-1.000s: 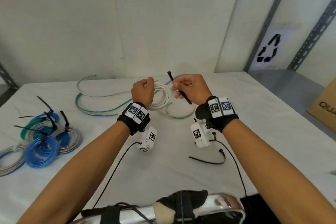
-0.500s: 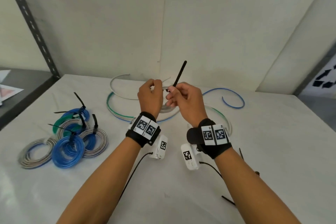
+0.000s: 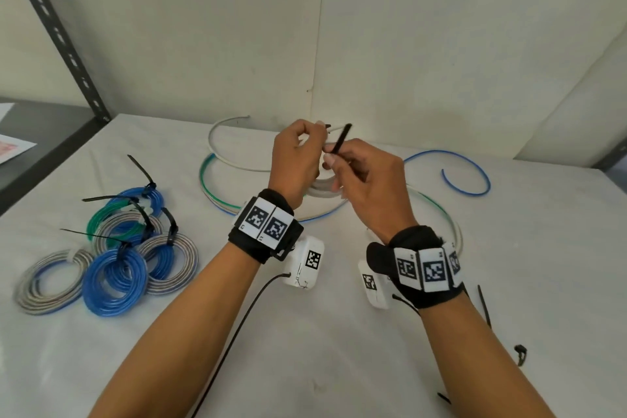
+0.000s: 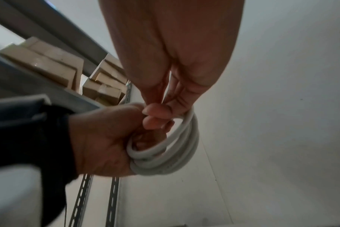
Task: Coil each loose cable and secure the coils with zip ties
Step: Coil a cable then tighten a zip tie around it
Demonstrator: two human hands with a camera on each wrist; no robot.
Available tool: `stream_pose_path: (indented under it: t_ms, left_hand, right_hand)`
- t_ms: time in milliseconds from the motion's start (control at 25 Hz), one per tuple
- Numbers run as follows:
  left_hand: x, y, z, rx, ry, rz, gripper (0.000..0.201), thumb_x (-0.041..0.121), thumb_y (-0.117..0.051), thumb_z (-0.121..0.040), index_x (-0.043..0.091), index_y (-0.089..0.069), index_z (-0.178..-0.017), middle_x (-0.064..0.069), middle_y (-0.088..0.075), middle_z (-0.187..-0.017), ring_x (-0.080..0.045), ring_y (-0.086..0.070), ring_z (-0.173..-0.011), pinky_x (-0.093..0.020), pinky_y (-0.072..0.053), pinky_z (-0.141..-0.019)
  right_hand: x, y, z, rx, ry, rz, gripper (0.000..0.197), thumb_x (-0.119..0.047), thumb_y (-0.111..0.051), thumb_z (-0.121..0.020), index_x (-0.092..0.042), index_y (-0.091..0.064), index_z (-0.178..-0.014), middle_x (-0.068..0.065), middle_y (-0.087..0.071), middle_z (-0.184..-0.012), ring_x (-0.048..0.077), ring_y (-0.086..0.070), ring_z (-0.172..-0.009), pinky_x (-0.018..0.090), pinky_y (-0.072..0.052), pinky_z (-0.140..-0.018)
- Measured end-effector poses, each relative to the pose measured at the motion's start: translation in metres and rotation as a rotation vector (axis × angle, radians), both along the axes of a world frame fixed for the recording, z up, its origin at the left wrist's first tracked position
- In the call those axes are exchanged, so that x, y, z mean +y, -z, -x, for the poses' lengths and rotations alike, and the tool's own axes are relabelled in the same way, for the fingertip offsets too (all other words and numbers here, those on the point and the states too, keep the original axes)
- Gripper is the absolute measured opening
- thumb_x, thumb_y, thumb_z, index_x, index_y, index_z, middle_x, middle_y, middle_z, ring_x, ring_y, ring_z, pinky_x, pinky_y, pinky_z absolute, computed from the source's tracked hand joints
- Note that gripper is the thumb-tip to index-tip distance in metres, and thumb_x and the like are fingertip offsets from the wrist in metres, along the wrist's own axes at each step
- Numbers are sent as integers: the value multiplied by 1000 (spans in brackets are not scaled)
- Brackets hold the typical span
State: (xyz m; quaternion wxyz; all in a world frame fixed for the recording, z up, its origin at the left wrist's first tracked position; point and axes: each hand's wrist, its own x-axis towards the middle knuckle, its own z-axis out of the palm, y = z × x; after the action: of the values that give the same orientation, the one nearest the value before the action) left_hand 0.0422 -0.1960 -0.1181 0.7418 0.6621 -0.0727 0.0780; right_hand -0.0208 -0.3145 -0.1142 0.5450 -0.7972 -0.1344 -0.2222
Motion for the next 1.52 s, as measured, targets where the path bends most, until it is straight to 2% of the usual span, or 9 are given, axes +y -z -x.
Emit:
stream_pose_path:
  t_ms: [160, 360, 560, 720, 880, 1080, 1240, 1400, 1520]
  left_hand:
    - [1, 2, -2, -117, -71, -88, 26, 24, -57, -96, 24, -58, -70, 14, -62, -70, -3, -51, -61, -35, -39, -68]
    - [-4, -13, 13, -255, -36, -103, 17, 16, -54, -102, 12, -65, -89, 13, -61, -63, -5, -57, -58, -18, -42, -59]
    - [-6, -19, 18, -259, -3, -59, 15, 17, -53, -103, 6, -61, -97, 7, -62, -68, -3, -55, -53, -16, -42, -56]
    - [-3, -25, 22, -319, -28, -74, 18, 15, -52, -104, 1, -61, -99, 10, -63, -71, 0, -57, -58, -16, -43, -58]
    - [-5, -35, 32, -386, 41, -36, 21, 11, -49, -105, -6, -57, -96, 13, -56, -53, -4, -51, -50, -23, -45, -58]
    - [-3, -43, 37, -451, 54, -46, 19, 12, -52, -104, -3, -59, -95, 12, -63, -64, -5, -59, -57, -24, -46, -61]
    - [0, -45, 41, -523, 29, -103, 16, 11, -53, -104, 2, -60, -93, 9, -69, -74, -12, -66, -64, -28, -52, -59]
    - [1, -44, 41, -588, 15, -141, 14, 14, -54, -103, 6, -62, -94, -7, -72, -77, -29, -69, -69, -43, -54, -60]
    - [0, -41, 42, -611, -8, -211, 13, 17, -56, -103, 11, -64, -95, -9, -72, -76, -30, -68, -69, -47, -51, -60]
  right_hand:
    - [1, -11, 8, 21, -21, -218, 22, -19, -56, -103, -5, -73, -102, 15, -64, -69, 20, -50, -46, 22, -41, -47]
    - [-4, -18, 10, 195, -62, -308, 35, -28, -53, -104, -3, -72, -87, 10, -55, -60, 19, -41, -46, 22, -35, -46]
    - [-2, -26, 15, 120, -8, -257, 27, -24, -59, -101, -4, -74, -92, 11, -63, -61, 19, -47, -42, 21, -38, -43]
    - [1, -36, 20, 218, -83, -425, 37, -32, -53, -103, -6, -72, -85, 9, -53, -55, 17, -38, -40, 22, -31, -41]
    - [-4, -52, 27, 357, -205, -495, 39, -25, -53, -103, -6, -69, -72, 4, -47, -48, 11, -30, -35, 19, -25, -38]
    - [-11, -61, 31, 383, -224, -498, 43, -25, -55, -101, -14, -70, -61, 2, -43, -47, 8, -23, -35, 22, -17, -42]
    - [-12, -62, 31, 403, -237, -503, 44, -26, -55, -100, -16, -69, -59, -1, -40, -46, 7, -22, -35, 21, -17, -41]
    - [-16, -63, 31, 454, -277, -553, 42, -28, -54, -101, -14, -67, -64, -3, -39, -46, 6, -22, -35, 20, -17, -40]
    - [-18, -60, 31, 437, -276, -602, 40, -30, -53, -102, -12, -67, -69, -4, -39, -49, 5, -24, -36, 18, -17, -39]
